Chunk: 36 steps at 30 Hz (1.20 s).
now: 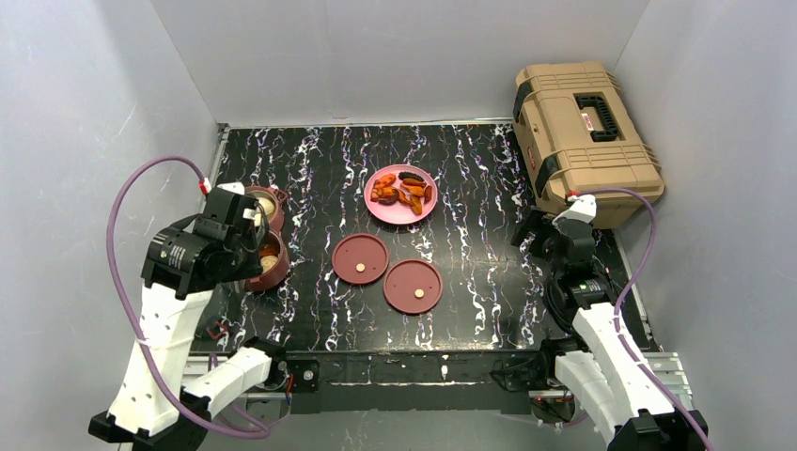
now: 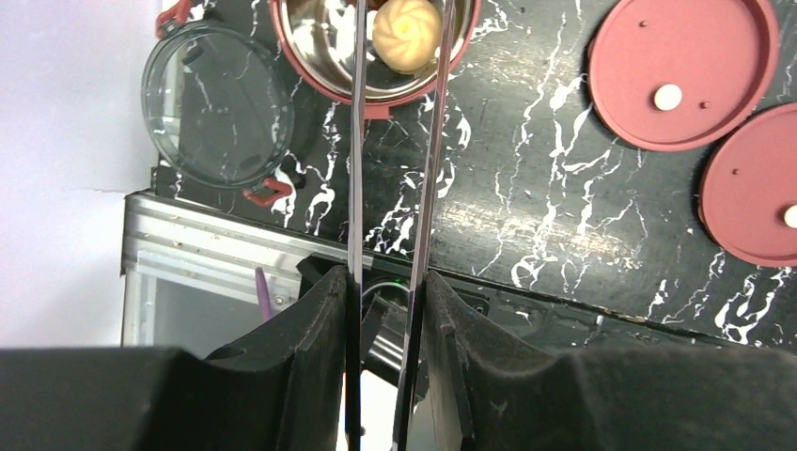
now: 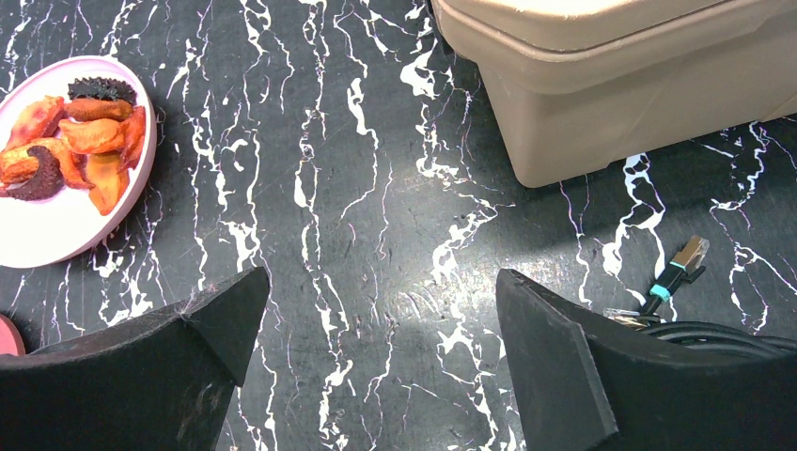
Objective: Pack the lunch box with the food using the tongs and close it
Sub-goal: Place the fake food in the packing box.
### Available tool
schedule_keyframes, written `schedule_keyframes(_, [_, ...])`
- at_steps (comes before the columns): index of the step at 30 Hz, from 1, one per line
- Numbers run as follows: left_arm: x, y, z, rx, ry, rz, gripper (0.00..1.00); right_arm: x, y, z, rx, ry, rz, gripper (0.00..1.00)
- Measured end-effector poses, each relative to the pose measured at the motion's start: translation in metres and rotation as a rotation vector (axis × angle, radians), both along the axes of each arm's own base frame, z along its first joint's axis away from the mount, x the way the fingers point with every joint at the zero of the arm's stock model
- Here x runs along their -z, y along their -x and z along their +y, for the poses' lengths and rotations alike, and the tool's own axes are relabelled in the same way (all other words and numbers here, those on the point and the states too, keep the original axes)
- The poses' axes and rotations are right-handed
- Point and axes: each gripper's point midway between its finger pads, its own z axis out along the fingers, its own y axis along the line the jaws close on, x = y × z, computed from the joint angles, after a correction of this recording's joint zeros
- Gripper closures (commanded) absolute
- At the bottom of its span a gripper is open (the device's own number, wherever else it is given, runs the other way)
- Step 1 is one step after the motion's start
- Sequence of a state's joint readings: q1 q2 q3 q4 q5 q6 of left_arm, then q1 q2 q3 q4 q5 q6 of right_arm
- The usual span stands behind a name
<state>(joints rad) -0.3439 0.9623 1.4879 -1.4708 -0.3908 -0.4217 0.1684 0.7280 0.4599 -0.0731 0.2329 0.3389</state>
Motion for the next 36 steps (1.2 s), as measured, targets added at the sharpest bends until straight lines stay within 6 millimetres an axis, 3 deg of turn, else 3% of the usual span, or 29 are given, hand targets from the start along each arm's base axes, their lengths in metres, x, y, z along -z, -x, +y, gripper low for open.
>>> schedule_keyframes(7, [-0.003,0.009,0.010,-0.036,-0.021,-0.032,0.88,0.000,0.000,0.000,0.000,0.000,-0.001,0.00])
schedule_keyframes(15, [0.020,0.014,0.010,-0.038,-0.038,0.050,0.87,-0.003,0.000,0.000,0.000,-0.002,-0.011,0.00])
schedule_keyframes(22, [0.035,0.018,0.008,-0.032,-0.044,0.110,0.80,-0.005,0.001,0.000,0.000,-0.004,-0.017,0.00])
schedule_keyframes(36, [0.041,0.015,0.005,-0.025,-0.032,0.116,0.66,-0.004,0.002,0.000,0.001,-0.003,-0.015,0.00])
